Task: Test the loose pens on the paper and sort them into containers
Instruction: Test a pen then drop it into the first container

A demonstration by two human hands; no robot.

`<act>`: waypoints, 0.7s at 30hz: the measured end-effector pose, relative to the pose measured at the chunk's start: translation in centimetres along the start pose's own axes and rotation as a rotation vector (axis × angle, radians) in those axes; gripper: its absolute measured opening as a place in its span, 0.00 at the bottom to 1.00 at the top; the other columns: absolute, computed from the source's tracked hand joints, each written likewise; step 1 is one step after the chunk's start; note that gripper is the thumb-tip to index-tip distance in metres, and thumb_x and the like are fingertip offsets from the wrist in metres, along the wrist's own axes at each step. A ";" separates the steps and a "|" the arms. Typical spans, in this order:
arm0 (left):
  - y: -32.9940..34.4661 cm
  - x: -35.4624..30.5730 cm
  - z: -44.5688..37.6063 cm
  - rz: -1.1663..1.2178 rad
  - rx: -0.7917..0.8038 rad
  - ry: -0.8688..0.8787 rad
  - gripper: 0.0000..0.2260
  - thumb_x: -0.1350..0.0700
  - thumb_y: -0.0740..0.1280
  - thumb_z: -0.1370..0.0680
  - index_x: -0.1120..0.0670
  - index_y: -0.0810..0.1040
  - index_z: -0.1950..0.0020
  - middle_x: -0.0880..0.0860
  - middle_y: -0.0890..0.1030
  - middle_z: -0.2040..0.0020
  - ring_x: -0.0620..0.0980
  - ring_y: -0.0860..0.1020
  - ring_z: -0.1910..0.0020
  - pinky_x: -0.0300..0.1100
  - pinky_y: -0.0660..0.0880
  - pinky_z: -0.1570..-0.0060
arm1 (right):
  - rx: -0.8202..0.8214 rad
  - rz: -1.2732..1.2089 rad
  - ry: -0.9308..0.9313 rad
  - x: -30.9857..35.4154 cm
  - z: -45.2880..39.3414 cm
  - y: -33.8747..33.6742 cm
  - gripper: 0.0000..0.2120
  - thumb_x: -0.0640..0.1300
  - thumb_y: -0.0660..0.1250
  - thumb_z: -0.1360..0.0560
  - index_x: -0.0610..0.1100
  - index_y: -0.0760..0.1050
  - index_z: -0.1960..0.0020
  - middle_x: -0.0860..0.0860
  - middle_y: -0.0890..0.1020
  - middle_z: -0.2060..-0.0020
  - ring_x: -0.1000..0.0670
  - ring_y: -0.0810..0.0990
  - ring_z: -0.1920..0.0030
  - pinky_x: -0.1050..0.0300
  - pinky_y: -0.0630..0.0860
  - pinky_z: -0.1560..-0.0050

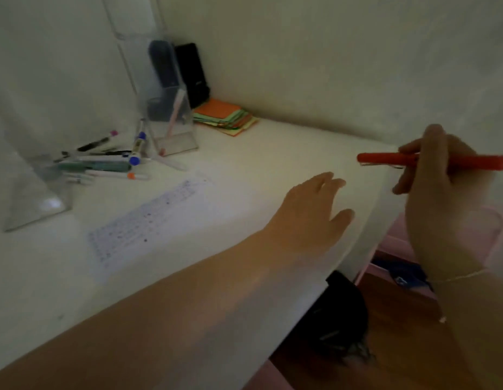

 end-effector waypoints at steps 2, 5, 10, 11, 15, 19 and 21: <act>2.1 -0.8 -0.7 -0.179 0.027 0.112 0.23 0.47 0.55 0.19 0.49 0.58 0.25 0.50 0.53 0.23 0.48 0.50 0.24 0.47 0.44 0.27 | -0.088 0.074 0.072 -2.6 -0.2 -3.8 0.12 0.49 0.58 0.20 0.51 0.73 0.61 0.54 0.77 0.70 0.58 0.75 0.73 0.67 0.71 0.71; 4.3 -0.3 -1.4 -0.239 0.079 0.126 0.23 0.43 0.51 0.19 0.47 0.56 0.24 0.50 0.52 0.22 0.47 0.48 0.24 0.47 0.43 0.27 | -0.131 0.188 0.226 -8.4 1.3 -7.9 0.10 0.47 0.60 0.21 0.55 0.74 0.60 0.50 0.77 0.68 0.53 0.72 0.71 0.59 0.70 0.70; 5.2 0.6 -1.6 -0.238 0.101 0.073 0.23 0.44 0.52 0.19 0.46 0.58 0.25 0.49 0.54 0.23 0.45 0.50 0.24 0.46 0.45 0.27 | 0.313 0.540 0.587 -19.6 6.0 -8.6 0.06 0.41 0.65 0.24 0.42 0.79 0.51 0.46 0.80 0.60 0.48 0.77 0.60 0.59 0.69 0.61; 5.3 0.6 -1.6 -0.239 0.099 0.073 0.22 0.44 0.52 0.19 0.46 0.58 0.25 0.49 0.55 0.23 0.45 0.50 0.25 0.46 0.45 0.27 | 0.407 0.597 0.661 -21.3 6.8 -8.3 0.05 0.40 0.65 0.25 0.41 0.79 0.52 0.46 0.80 0.59 0.47 0.77 0.58 0.58 0.70 0.58; 5.3 0.6 -1.7 -0.225 0.072 0.077 0.24 0.42 0.51 0.21 0.46 0.60 0.26 0.48 0.57 0.23 0.44 0.52 0.25 0.45 0.46 0.27 | 0.632 0.749 0.784 -25.9 8.1 -6.6 0.07 0.40 0.64 0.26 0.38 0.78 0.57 0.41 0.81 0.58 0.43 0.79 0.57 0.54 0.76 0.55; 5.1 0.8 -1.9 -0.182 0.065 0.066 0.22 0.44 0.55 0.20 0.45 0.61 0.26 0.47 0.57 0.24 0.43 0.52 0.25 0.43 0.46 0.27 | 0.728 0.830 0.811 -27.2 7.2 -5.8 0.12 0.41 0.65 0.24 0.36 0.76 0.43 0.39 0.79 0.45 0.40 0.78 0.50 0.57 0.71 0.52; 5.1 0.8 -1.9 -0.172 0.060 0.068 0.22 0.44 0.56 0.20 0.45 0.61 0.26 0.47 0.58 0.24 0.43 0.52 0.25 0.44 0.46 0.27 | 0.605 0.800 0.810 -26.8 5.9 -6.3 0.15 0.38 0.63 0.24 0.36 0.74 0.39 0.38 0.78 0.42 0.39 0.77 0.44 0.55 0.72 0.47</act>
Point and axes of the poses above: each hand's wrist, its own z-axis away from the middle knuckle, its own y-axis out of the palm, x = y × z, the point moved 4 cm from there along -z, towards the middle knuckle
